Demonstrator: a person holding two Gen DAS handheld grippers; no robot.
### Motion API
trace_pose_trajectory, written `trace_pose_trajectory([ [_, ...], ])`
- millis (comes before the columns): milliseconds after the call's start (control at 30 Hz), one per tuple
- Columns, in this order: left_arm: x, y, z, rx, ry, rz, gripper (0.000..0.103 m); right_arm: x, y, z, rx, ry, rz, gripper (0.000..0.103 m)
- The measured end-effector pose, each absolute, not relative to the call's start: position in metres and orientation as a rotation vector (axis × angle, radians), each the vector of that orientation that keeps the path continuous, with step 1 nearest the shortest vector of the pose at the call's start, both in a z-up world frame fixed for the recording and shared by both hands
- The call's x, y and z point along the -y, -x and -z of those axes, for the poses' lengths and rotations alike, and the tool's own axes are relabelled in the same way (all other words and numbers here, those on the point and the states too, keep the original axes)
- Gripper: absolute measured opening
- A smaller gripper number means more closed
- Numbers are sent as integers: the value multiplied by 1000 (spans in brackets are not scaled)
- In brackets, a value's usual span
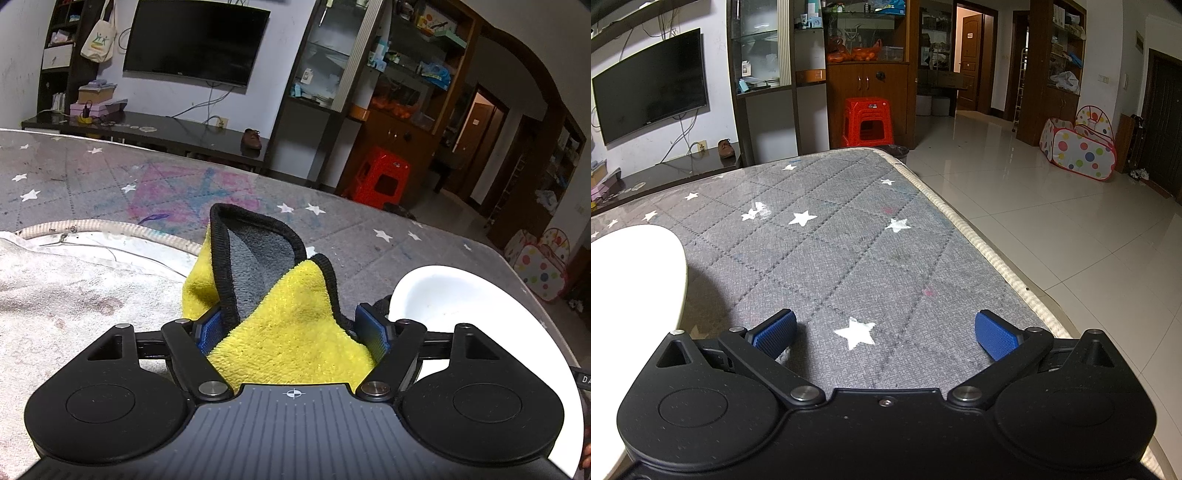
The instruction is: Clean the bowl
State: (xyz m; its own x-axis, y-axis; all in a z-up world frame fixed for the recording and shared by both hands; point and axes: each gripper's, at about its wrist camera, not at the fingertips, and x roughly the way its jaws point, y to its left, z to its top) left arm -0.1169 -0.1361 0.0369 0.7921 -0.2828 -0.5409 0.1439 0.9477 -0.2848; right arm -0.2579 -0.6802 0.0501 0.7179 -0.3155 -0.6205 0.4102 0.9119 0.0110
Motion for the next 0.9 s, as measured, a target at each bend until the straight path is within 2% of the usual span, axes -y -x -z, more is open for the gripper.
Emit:
trace_pose_trajectory([
  [900,142,118,-37,-612,269,240,76,680,258,-50,-657,-153,403,103],
])
